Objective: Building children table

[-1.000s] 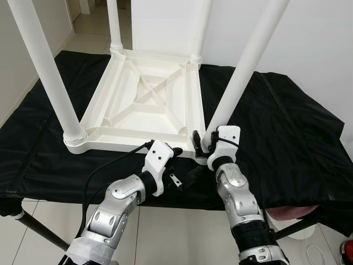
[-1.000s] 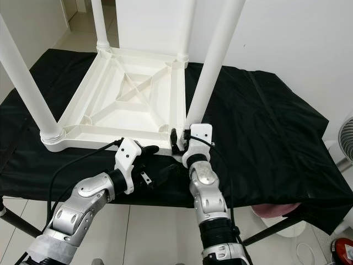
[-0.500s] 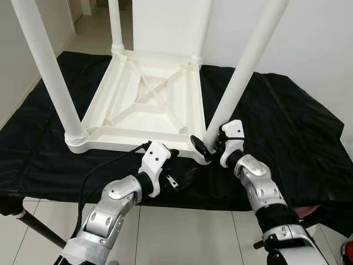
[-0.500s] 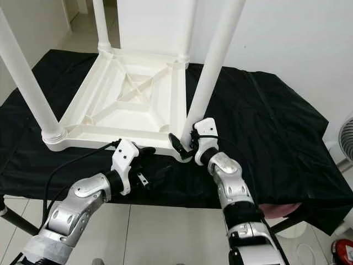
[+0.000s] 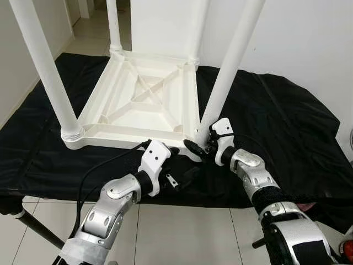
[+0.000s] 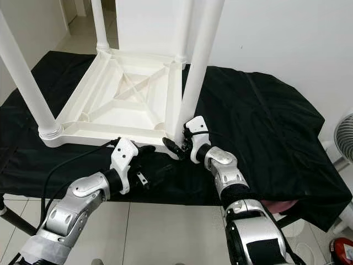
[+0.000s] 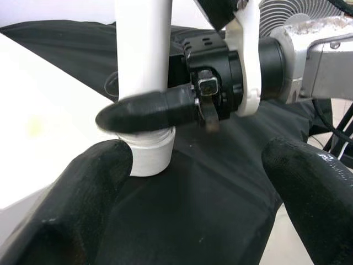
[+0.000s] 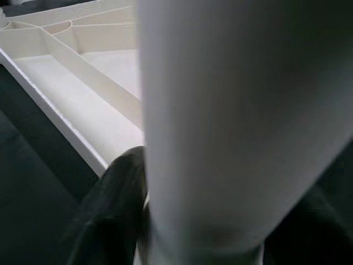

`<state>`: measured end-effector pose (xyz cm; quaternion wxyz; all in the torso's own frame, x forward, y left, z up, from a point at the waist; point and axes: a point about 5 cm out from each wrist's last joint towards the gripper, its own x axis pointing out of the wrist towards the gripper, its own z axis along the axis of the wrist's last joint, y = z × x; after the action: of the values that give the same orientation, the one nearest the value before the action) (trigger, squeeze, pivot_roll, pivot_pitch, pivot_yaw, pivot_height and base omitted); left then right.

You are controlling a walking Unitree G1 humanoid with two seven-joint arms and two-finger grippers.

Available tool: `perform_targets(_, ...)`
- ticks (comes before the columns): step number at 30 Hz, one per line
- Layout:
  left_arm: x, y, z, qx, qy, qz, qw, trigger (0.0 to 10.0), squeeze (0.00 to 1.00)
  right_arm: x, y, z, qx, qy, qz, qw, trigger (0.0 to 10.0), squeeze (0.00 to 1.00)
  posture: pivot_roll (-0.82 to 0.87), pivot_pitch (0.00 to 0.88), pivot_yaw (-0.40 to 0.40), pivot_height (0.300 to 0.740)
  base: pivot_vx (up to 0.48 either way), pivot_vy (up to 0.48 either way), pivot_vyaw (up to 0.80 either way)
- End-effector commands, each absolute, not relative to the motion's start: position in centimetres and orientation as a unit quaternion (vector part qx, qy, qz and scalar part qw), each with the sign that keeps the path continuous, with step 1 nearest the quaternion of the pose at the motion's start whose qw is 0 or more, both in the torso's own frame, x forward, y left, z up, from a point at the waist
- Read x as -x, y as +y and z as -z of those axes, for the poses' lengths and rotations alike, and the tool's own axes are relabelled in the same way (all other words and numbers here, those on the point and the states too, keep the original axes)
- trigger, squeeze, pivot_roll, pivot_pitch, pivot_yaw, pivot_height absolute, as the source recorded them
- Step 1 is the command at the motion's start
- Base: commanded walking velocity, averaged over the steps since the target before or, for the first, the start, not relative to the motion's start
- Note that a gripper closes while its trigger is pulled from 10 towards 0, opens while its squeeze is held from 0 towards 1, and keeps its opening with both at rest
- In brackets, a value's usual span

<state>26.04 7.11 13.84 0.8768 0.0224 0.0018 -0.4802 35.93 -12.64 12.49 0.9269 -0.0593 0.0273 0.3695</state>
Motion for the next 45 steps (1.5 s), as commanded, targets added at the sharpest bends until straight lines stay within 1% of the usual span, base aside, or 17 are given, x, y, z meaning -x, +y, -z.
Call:
perform_targets(1, -25.9, 7.1, -13.8, -0.02, 0.005, 0.479, 0.877, 10.0, 0.0, -35.8, -12.5, -11.9, 0.054, 0.042, -0.383, 0.921, 0.0, 0.0, 0.05, 0.0, -0.103, 0.74, 0.0, 0.0, 0.0)
perform_targets(6, -25.8, 7.1, -13.8, -0.019, 0.005, 0.479, 0.878, 10.0, 0.0, -35.6, -13.1, -11.6, 0.041, 0.039, -0.376, 0.925, 0.0, 0.0, 0.05, 0.0, -0.103, 0.74, 0.0, 0.0, 0.0)
perform_targets(8, -25.8, 6.9, -13.8, -0.018, 0.005, 0.48, 0.877, 10.0, 0.0, -35.7, -13.6, -11.8, 0.012, 0.027, -0.345, 0.938, 0.0, 0.0, 0.03, 0.0, -0.105, 0.74, 0.0, 0.0, 0.0)
perform_targets(10, -25.8, 6.9, -13.8, -0.018, 0.005, 0.48, 0.877, 10.0, 0.0, -35.7, -13.6, -11.8, 0.012, 0.027, -0.345, 0.938, 0.0, 0.0, 0.03, 0.0, -0.105, 0.74, 0.0, 0.0, 0.0)
perform_targets(15, -25.7, 6.7, -13.7, -0.016, 0.006, 0.483, 0.875, 10.0, 0.0, -35.7, -13.9, -12.2, -0.014, 0.006, -0.291, 0.957, 0.0, 0.0, 0.02, 0.0, -0.107, 0.74, 0.0, 0.0, 0.0)
perform_targets(21, -25.6, 6.5, -13.5, -0.013, 0.008, 0.486, 0.874, 10.0, 0.0, -35.4, -13.2, -11.9, -0.043, 0.015, -0.199, 0.979, 0.0, 0.0, 0.01, 0.0, -0.115, 0.74, 0.0, 0.0, 0.0)
perform_targets(23, -25.5, 6.4, -13.5, -0.011, 0.008, 0.486, 0.874, 10.0, 0.0, -35.2, -13.0, -11.7, -0.052, 0.019, -0.145, 0.988, 0.0, 0.0, 0.01, 0.0, -0.119, 0.74, 0.0, 0.0, 0.0)
perform_targets(25, -25.5, 6.4, -13.5, -0.011, 0.008, 0.486, 0.874, 10.0, 0.0, -35.2, -13.0, -11.7, -0.052, 0.019, -0.145, 0.988, 0.0, 0.0, 0.01, 0.0, -0.119, 0.74, 0.0, 0.0, 0.0)
perform_targets(26, -25.4, 6.3, -13.4, -0.01, 0.009, 0.487, 0.873, 10.0, 0.0, -34.8, -12.8, -11.2, -0.052, 0.025, -0.069, 0.996, 0.0, 0.0, 0.01, 0.0, -0.119, 0.74, 0.0, 0.0, 0.0)
perform_targets(30, -25.3, 6.1, -13.3, -0.009, 0.01, 0.489, 0.872, 10.0, 0.0, -34.2, -12.0, -10.6, -0.049, 0.034, -0.007, 0.998, 0.0, 0.0, 0.01, 0.0, -0.118, 0.74, 0.0, 0.0, 0.0)
perform_targets(37, -25.5, 6.2, -13.5, -0.007, 0.004, 0.48, 0.877, 10.0, 0.0, -33.8, -11.1, -10.7, -0.046, 0.024, -0.003, 0.999, 0.0, 0.0, 0.01, 0.0, -0.111, 0.74, 0.0, 0.0, 0.0)
perform_targets(38, -25.7, 6.3, -13.6, -0.007, 0.001, 0.475, 0.88, 10.0, 0.0, -33.7, -11.1, -11.0, -0.044, 0.019, -0.012, 0.999, 3.9, 0.0, 0.01, 0.0, -0.111, 0.74, 0.0, 0.0, 0.0)
perform_targets(39, -25.7, 6.3, -13.6, -0.007, 0.001, 0.475, 0.88, 10.0, 0.0, -33.7, -11.1, -11.0, -0.044, 0.019, -0.012, 0.999, 3.9, 0.0, 0.01, 0.0, -0.111, 0.74, 0.0, 0.0, 0.0)
perform_targets(40, -25.8, 6.4, -13.7, -0.008, -0.003, 0.47, 0.883, 10.0, 0.0, -33.7, -11.2, -11.3, -0.044, 0.009, -0.023, 0.999, 10.0, 0.0, 0.01, 0.0, -0.11, 0.74, 0.0, 0.0, 0.0)
perform_targets(42, -26.0, 6.4, -13.8, -0.009, -0.007, 0.464, 0.886, 10.0, 0.0, -33.6, -11.3, -11.6, -0.035, 0.0, -0.028, 0.999, 10.0, 0.0, 0.01, 0.0, -0.11, 0.74, 0.0, 0.0, 0.0)
perform_targets(43, -26.2, 6.5, -13.9, -0.009, -0.011, 0.46, 0.888, 10.0, 0.0, -33.5, -11.3, -11.7, -0.037, -0.008, -0.035, 0.999, 10.0, 1.0, 0.01, 0.0, -0.109, 0.74, 0.0, 0.0, 0.0)
perform_targets(45, -26.3, 6.5, -14.0, -0.01, -0.013, 0.457, 0.889, 10.0, 0.0, -33.4, -11.4, -11.8, -0.039, -0.012, -0.039, 0.998, 10.0, 1.0, 0.01, 0.0, -0.109, 0.74, 0.0, 0.0, 0.0)
